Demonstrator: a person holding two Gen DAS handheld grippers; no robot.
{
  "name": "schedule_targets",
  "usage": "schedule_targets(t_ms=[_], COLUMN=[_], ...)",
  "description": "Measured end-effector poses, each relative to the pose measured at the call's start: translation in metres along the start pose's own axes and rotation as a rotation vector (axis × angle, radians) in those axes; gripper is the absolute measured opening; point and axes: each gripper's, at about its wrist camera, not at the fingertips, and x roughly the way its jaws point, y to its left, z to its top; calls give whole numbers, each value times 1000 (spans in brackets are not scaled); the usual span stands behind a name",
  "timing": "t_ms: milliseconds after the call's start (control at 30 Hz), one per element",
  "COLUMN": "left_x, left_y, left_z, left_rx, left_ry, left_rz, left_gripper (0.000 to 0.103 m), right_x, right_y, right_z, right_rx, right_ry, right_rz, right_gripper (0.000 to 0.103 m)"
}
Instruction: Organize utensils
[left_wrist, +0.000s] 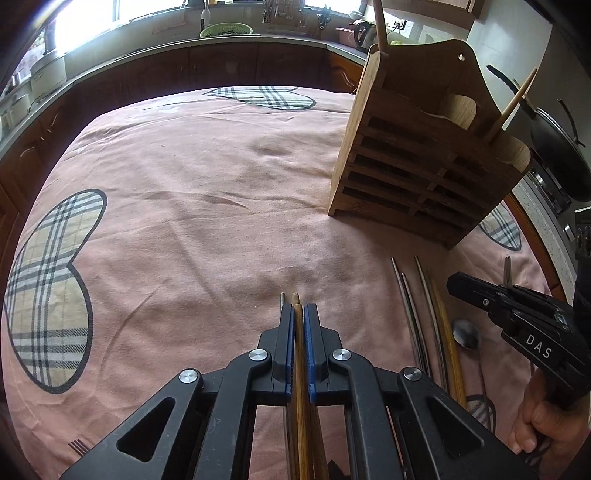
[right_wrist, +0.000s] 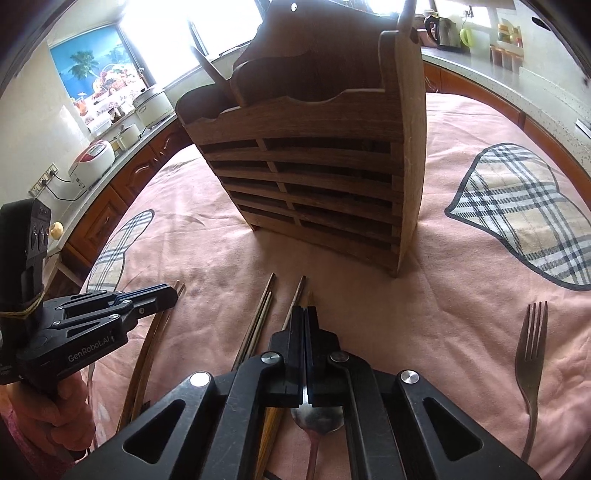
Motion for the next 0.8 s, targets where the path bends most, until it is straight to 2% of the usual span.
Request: schedule_targets(t_ms=[33, 300, 367, 400, 500, 567, 600, 800], left_x=[-2, -20, -22, -22, -18, -18, -19, -28], left_y=[2, 15, 22, 24, 33, 39, 41, 52], left_z=[-1, -10, -12, -12, -15, -17, -18, -29], left_rx=[-4, -8, -17, -16, -32, -48, -51, -58], left_ry=[2, -10, -5, 1, 33, 40, 38, 36], left_rz=[0, 14, 8, 13, 20, 21, 24, 45], left_gripper=[4, 4, 4, 4, 5, 6, 6, 10], right_x=[0, 11, 14, 16, 18, 19, 19, 14], right_y=[-1, 3, 5, 5, 8, 11, 11, 6], right_z=[1, -3, -2, -2, -1, -1, -1, -5], right_rx=[8, 13, 3, 1, -10, -24, -27, -29], right_ry=[4, 64, 70, 71, 67, 65, 62, 57], right_rz=[4, 17, 3, 3, -2, -12, -15, -42], right_gripper=[6, 9, 19, 20, 20, 16, 9, 8])
